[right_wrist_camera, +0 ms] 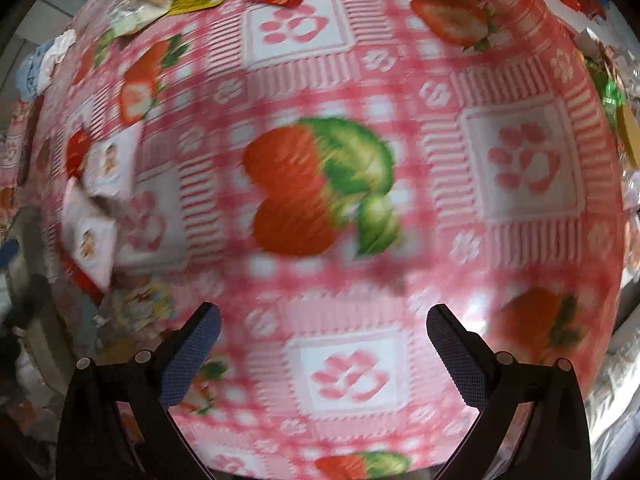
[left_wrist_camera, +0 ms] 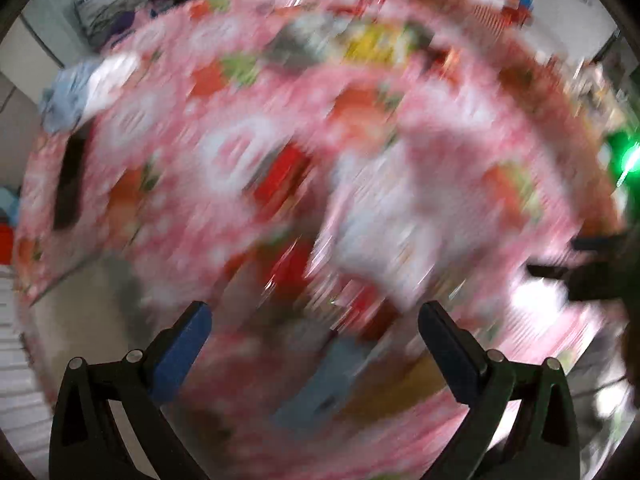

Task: Organize snacks
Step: 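Move both tools over the pile of snack packets, then grasp the blue wrapper with the left tool while the right tool grasps the pink wrapper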

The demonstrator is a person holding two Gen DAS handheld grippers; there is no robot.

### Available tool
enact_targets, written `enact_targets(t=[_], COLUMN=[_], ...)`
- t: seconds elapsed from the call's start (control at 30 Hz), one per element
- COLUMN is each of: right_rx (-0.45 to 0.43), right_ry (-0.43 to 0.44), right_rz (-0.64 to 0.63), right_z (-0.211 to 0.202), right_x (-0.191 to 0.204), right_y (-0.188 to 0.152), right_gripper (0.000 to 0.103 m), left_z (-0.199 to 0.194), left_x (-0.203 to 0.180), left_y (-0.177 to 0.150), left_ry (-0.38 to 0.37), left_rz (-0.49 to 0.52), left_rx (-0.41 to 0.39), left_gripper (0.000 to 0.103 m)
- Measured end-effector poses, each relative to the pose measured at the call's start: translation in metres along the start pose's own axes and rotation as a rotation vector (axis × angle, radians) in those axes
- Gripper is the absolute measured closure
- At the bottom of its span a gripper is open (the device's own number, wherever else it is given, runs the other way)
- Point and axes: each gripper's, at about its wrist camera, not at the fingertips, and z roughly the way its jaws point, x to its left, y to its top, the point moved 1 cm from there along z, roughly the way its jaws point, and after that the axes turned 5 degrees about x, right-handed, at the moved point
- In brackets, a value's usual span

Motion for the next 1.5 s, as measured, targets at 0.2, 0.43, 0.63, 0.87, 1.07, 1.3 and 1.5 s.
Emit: enact_targets(t=[0.2, 0.43, 0.63, 0.87, 1.07, 1.3, 1.5], right_rx=[0.066, 0.098, 0.106, 0.127, 0.105, 0.158, 0.195], right_ry=[0.03, 0.003, -0.017, -0.038, -0.056, -0.035, -0.079], right_rz=[-0.02, -0.066, -0.065, -0.101, -0.129, -0.194, -0.207], right_z=[0.013, 0.018, 0.009, 0.004, 0.002, 0.011, 0.019], right_x=[0.036, 0.072, 0.094, 0.123, 0.156, 0.216, 0.239], right_y=[-0.036, -0.062, -0.056, -0.04, -0.015, 0.003, -0.013], right_gripper=[0.0, 0.0, 0.0, 0.0, 0.0, 0.0, 0.0], left_z=[0.024, 0.049, 0.077, 0.08, 0.069, 0.084, 0.091], left_x=[0.022, 0.007, 0.012, 0.06, 0.063, 0.051, 0.022], left_y=[-0.034, -0.025, -0.023, -0.043, -0.037, -0.03, -0.057], left_ry=[0.014, 0.008, -0.014, -0.013, -0.028, -0.037, -0.031], left_rz=[0.021, 0.07, -0.013, -0.101, -0.066, -0.038, -0.001], left_rx=[0.126, 0.161, 0.209, 0.225, 0.211, 0.233, 0.23], left_gripper=[0.0, 0.0, 0.0, 0.0, 0.0, 0.0, 0.0])
